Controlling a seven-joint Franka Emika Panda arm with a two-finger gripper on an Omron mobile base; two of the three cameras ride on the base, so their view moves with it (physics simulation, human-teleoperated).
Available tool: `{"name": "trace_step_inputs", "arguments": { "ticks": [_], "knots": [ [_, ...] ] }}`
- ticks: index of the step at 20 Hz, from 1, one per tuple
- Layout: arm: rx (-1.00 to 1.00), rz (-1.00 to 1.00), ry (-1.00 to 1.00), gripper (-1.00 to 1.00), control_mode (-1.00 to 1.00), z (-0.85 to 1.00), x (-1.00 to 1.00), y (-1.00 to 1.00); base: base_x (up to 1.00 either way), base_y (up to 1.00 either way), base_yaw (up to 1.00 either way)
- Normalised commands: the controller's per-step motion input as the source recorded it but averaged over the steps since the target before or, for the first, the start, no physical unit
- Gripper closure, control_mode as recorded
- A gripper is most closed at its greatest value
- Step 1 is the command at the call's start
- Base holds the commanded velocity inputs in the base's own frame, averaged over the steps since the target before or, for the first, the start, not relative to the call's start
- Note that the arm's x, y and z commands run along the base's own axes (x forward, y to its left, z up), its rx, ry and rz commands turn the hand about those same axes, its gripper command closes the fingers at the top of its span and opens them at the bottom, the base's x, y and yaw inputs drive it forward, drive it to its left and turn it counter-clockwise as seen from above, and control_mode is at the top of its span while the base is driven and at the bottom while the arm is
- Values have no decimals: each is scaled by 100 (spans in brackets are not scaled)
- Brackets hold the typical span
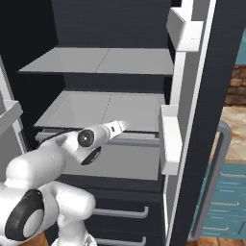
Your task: Place the cold items (cucumber and onion) from the fridge in one tupperware on the dining counter. Place the warm items (hot dog and kebab skewer) in the stove area in another tupperware.
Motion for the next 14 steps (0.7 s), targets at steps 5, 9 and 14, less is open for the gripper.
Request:
{"name": "trace_step_inputs", "arguments": {
  "ticks": [5,9,14],
  "knots": [
    [-53,9,36,100,-100,83,-83,0,0,0,0],
    [-24,31,30,100,-100,18,-90,0,0,0,0],
    [-7,54,13,100,-100,-34,-95,0,0,0,0]
  ]
}}
